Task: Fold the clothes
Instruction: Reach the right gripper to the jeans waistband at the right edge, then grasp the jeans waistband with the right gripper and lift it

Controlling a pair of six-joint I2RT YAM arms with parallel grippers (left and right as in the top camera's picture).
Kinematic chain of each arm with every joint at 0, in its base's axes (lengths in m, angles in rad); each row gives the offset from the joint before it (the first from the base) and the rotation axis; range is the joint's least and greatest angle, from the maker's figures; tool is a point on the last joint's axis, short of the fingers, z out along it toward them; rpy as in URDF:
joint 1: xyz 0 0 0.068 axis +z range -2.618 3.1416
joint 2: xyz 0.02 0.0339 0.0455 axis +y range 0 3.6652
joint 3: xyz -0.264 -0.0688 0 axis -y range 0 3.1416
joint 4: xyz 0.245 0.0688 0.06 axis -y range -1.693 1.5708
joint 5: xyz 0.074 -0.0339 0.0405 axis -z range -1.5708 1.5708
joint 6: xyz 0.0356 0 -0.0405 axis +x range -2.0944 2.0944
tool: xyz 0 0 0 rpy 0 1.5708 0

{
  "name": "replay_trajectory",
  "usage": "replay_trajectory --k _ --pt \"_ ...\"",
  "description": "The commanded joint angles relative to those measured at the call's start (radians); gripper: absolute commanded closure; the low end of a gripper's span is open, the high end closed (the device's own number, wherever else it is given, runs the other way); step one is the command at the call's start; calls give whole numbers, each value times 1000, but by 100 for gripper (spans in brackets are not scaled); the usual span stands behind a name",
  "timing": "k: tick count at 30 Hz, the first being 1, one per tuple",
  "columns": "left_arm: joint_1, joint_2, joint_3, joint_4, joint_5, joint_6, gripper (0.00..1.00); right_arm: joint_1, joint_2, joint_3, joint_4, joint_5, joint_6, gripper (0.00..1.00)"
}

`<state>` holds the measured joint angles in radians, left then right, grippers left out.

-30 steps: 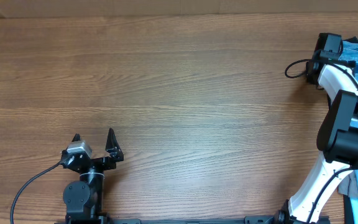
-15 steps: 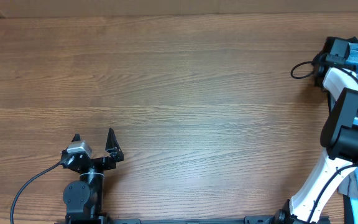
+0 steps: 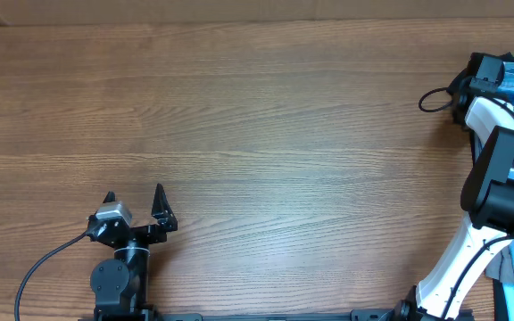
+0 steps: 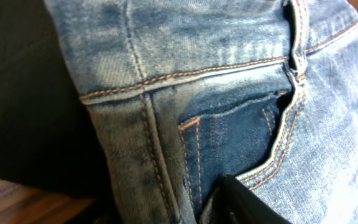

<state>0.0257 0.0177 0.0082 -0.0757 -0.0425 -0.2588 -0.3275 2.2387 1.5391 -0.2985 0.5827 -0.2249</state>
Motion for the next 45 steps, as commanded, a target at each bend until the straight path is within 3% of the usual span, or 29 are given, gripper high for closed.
replay_trajectory --k 1,6,8,14,17,21,27,35,45 --pt "1 -7 -3 4 -16 16 0 -7 6 27 6 -20 46 65" --pt "1 -7 -3 4 -16 16 0 -7 6 28 6 -19 46 66" --pt "1 -6 -3 4 -16 16 0 -7 6 28 6 -19 46 47" --pt "1 -7 -3 4 -16 16 0 -7 6 65 -34 -20 47 48" --pt "1 -7 -3 4 -16 16 0 -7 6 89 -56 -20 46 55" --pt "1 -7 -3 4 -16 16 0 -7 6 93 -83 -40 47 73" --pt "1 -7 -3 4 -16 16 0 -24 6 93 -117 -91 117 88" --pt "1 -7 -3 4 -16 16 0 -39 6 92 -131 -98 125 96" --pt "1 -7 -3 4 -16 16 0 -39 -56 93 -126 -98 184 96"
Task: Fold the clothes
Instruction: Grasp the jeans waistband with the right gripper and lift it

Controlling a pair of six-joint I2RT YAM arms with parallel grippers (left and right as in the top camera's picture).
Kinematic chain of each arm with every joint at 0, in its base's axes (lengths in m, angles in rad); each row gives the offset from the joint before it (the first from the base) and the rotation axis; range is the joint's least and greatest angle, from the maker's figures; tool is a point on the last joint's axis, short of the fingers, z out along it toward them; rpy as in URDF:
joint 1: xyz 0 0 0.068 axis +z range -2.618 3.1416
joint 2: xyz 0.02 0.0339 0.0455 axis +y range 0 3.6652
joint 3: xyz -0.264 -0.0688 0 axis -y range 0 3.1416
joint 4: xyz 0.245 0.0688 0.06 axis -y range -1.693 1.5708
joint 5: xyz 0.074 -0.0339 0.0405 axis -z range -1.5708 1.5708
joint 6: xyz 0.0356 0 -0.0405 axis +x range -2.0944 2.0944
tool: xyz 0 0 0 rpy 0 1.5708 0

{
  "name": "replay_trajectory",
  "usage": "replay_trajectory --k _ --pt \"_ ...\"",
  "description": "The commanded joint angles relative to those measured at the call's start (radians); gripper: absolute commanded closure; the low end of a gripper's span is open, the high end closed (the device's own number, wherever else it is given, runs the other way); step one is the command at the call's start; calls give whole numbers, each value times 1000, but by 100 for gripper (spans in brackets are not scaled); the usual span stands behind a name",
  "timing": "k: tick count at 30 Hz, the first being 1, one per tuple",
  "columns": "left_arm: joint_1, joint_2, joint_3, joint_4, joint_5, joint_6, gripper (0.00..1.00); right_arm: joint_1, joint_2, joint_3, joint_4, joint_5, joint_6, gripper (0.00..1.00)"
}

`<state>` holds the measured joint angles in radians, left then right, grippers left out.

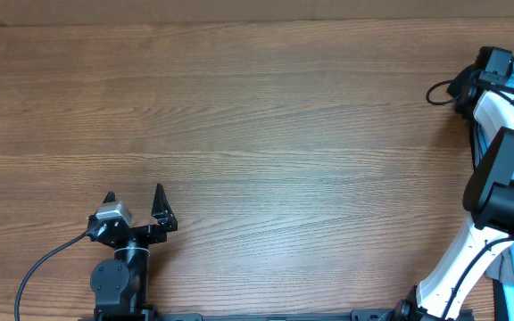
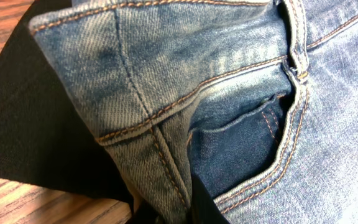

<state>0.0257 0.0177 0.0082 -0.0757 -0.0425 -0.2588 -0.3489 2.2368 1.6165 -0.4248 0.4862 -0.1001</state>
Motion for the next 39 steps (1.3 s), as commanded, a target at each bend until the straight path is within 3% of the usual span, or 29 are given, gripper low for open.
replay_trajectory --k 1,14,18,24,29,39 --pt "1 -7 -3 4 -16 16 0 -17 -73 16 7 -2 76 96" --pt "1 -7 -3 4 -16 16 0 -17 -358 16 22 56 74 96" --pt "1 -7 -3 4 -16 16 0 -11 -406 16 32 171 66 96" --pt "1 -7 -3 4 -16 16 0 26 -467 16 29 164 41 96" --pt "1 -7 -3 4 -16 16 0 129 -506 16 70 164 41 96" --pt "1 -7 -3 4 -16 16 0 467 -520 72 258 150 11 96"
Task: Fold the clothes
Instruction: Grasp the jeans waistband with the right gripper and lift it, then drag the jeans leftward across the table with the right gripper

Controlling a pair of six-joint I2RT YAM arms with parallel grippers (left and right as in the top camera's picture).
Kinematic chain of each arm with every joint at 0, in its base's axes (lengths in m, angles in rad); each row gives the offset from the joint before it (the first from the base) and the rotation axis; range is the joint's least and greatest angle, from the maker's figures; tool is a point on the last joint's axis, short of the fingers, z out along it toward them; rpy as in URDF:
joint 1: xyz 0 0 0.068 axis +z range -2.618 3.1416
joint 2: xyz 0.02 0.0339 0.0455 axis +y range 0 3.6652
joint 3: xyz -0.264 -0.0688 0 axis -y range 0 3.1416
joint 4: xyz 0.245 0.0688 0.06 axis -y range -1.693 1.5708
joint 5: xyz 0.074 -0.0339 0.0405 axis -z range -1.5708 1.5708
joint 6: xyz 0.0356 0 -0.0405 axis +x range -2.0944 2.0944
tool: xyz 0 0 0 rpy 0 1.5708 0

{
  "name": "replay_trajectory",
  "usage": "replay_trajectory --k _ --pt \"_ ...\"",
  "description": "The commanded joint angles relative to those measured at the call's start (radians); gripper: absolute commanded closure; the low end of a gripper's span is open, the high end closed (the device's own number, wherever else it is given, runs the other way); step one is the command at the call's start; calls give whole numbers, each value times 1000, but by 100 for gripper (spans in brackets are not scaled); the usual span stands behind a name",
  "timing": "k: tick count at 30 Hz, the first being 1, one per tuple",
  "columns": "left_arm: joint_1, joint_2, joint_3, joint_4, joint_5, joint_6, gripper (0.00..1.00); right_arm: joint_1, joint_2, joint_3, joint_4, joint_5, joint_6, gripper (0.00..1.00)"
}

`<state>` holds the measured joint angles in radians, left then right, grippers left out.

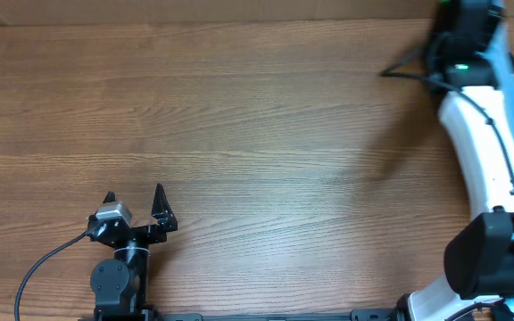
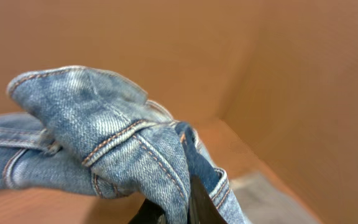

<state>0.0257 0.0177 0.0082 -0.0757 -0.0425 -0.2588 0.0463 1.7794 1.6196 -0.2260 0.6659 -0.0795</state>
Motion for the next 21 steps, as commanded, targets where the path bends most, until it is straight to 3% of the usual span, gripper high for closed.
replay_trajectory --k 1,4,11,21 --pt "1 -7 -3 4 -16 16 0 97 -63 69 71 -53 -10 96" --pt "1 -7 -3 4 -16 16 0 174 -53 69 80 -165 37 96" --pt "1 -7 -3 4 -16 16 0 332 72 69 100 -432 295 96" --pt "1 -7 -3 4 -16 16 0 624 310 69 295 -793 623 96"
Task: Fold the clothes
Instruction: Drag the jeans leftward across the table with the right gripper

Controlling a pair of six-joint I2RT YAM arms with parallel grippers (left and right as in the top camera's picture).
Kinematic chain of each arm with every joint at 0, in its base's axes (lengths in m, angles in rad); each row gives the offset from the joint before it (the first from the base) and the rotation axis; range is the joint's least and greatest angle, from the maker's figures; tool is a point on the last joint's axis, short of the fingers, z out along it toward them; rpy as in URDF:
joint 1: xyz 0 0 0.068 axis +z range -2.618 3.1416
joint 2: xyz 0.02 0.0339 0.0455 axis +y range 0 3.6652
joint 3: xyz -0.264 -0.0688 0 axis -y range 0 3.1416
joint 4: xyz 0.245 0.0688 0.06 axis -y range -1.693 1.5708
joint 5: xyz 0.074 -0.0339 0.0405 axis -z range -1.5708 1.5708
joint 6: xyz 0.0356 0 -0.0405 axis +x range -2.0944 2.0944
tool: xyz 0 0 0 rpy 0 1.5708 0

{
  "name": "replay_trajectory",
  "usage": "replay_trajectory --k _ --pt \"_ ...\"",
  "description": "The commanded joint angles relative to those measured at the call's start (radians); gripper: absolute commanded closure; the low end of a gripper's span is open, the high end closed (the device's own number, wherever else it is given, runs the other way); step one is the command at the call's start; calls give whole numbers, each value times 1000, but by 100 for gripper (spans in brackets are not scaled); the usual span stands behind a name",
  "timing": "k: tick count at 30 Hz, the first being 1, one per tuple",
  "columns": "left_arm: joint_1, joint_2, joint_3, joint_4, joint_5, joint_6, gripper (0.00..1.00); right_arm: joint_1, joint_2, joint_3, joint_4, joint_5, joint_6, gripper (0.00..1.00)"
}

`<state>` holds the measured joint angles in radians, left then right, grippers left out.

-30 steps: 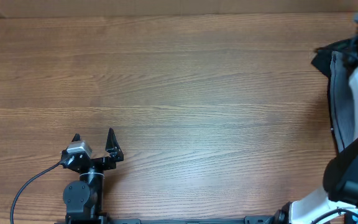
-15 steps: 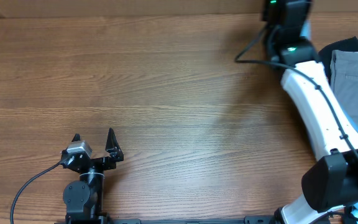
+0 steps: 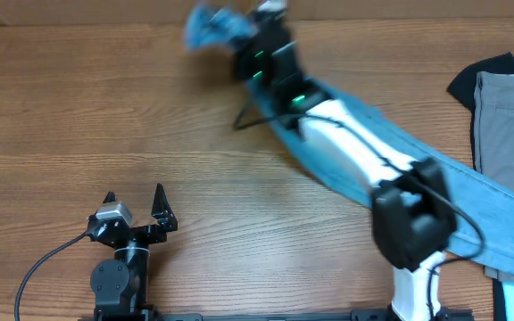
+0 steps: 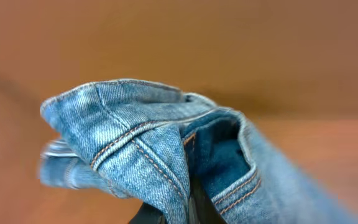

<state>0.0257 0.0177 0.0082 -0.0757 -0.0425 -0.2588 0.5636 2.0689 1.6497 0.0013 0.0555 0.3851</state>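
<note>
Light blue jeans point(image 3: 471, 192) stretch in a long band from the table's lower right edge up to its far middle. My right gripper point(image 3: 239, 40) is shut on their waistband near a pocket point(image 4: 148, 155), holding that bunched end point(image 3: 211, 27) up at the far edge. The picture is blurred there. My left gripper point(image 3: 136, 207) rests open near the front left, far from the cloth, with nothing between its fingers.
A grey garment point(image 3: 507, 116) on top of something black point(image 3: 484, 71) lies at the right edge. A pale blue item shows at the bottom right corner. A cable loops off the left arm's base.
My right arm has swung from the far right corner to the far middle of the table, with the jeans trailing behind it across the right half. The left arm has not moved.
My right gripper sat at the right edge, pressed into the jeans at the pocket and waistband. Then it had closed on the waistband fold. Then it held the bunched denim raised at the far right, and now at the far middle.
</note>
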Motion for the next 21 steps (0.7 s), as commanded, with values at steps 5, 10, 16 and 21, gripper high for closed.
replay_trajectory --k 5,10,16,21 --pt "1 -7 -3 4 -16 16 0 272 34 52 106 -206 161 95" --pt "1 -7 -3 4 -16 16 0 323 34 94 92 -206 161 59" --pt "1 -7 -3 4 -16 16 0 263 33 176 -44 -207 120 0" --pt "1 -7 -3 4 -16 16 0 162 16 310 -311 -140 82 0"
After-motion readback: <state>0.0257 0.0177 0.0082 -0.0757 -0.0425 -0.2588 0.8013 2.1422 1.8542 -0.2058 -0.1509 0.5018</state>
